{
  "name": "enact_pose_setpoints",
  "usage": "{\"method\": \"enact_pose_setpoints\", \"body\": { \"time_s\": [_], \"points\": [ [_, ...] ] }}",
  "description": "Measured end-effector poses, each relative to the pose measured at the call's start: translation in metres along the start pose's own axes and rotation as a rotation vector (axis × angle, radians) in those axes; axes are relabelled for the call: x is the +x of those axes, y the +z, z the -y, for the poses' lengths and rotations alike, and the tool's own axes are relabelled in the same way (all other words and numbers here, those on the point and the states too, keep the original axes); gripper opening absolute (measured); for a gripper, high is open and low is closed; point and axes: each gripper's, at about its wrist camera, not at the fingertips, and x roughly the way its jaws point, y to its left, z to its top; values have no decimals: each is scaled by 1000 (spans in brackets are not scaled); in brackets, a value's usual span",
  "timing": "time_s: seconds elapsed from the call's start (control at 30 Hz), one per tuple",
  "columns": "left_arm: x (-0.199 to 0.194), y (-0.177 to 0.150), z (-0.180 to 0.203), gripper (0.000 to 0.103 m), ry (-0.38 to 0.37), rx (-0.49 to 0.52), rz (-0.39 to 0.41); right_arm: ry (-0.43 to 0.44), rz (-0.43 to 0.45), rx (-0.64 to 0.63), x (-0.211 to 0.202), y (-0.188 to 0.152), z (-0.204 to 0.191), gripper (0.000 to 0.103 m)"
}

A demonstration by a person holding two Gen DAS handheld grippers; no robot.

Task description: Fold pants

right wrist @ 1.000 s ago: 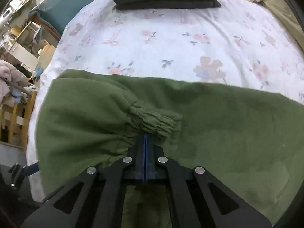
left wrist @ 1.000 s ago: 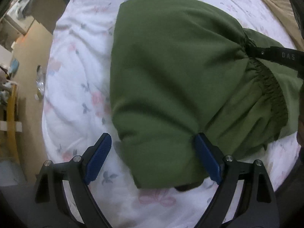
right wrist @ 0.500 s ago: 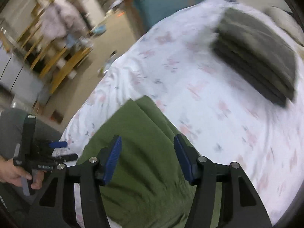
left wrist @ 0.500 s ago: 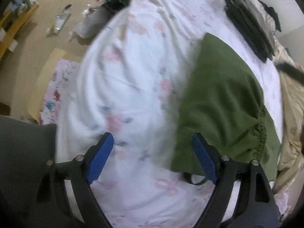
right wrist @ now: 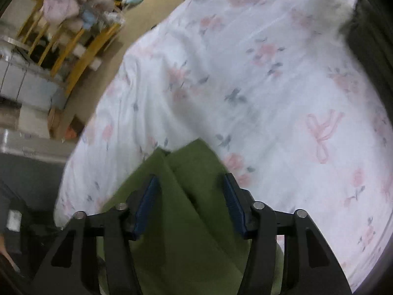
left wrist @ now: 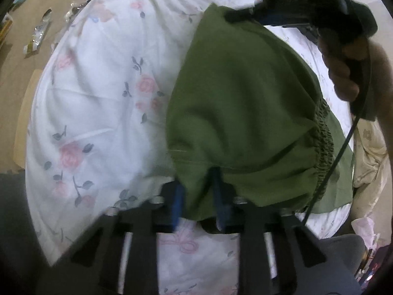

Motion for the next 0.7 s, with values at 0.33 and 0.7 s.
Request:
{"method": "enact_pose_setpoints", "body": {
  "time_s": [0.33,0.7],
  "points": [
    [-10,-4,16,12,94,98,16,-77,119,15,-21,-5,7,5],
    [-43,-7,18,51,136,84,127,32,223,119,-91,-156,-56,18]
  ]
}}
